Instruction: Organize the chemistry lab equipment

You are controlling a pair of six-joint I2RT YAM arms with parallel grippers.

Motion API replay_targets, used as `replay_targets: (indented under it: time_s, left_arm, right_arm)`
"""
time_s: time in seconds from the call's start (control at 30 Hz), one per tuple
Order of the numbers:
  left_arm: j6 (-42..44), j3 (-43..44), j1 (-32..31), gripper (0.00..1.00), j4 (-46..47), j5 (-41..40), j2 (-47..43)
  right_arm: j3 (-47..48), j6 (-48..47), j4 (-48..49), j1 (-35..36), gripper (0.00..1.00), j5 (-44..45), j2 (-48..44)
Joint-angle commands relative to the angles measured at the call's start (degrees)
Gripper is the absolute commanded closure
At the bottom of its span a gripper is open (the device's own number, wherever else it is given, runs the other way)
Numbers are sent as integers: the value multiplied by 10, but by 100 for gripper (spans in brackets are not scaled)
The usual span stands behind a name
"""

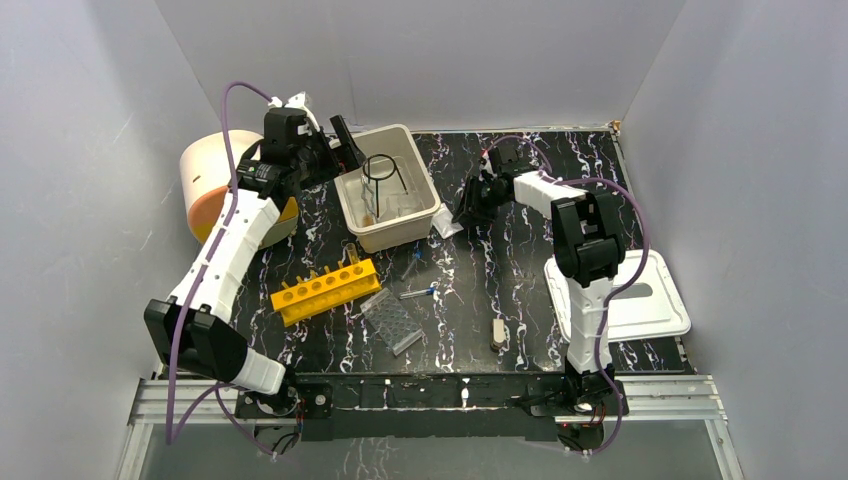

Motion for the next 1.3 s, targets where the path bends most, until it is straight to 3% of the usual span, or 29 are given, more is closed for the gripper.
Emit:
replay_targets:
  time_s: [0.0,0.23,0.47,0.7,0.9,1.0,1.17,1.27]
  left_arm:
    - [3,10,3,2,8,6,-1]
    - [2,13,3,2,8,8,-1]
    - [2,10,3,2,7,7,-5]
    - [0,10,3,2,7,9,-7]
    - [0,10,3,2,7,10,-7]
    - [0,9,3,2,6,11,-8]
    - [-2,10,3,2,5,12,-13]
    - [-2,8,3,2,4,12,-18]
  right_arm:
    - [5,-19,44,-1,53,-86,10]
    - [8,-23,51,-1,54,-130,27]
    - [1,-7,64,-1,67,-154,40]
    - [-8,12,81,0,60,-161,43]
    - [-13,26,97,3,61,-165,46]
    - [-18,41,118,3,67,-177,46]
    - [-13,48,91,4,100,-139,33]
    - [-21,47,84,4,100,-98,-3]
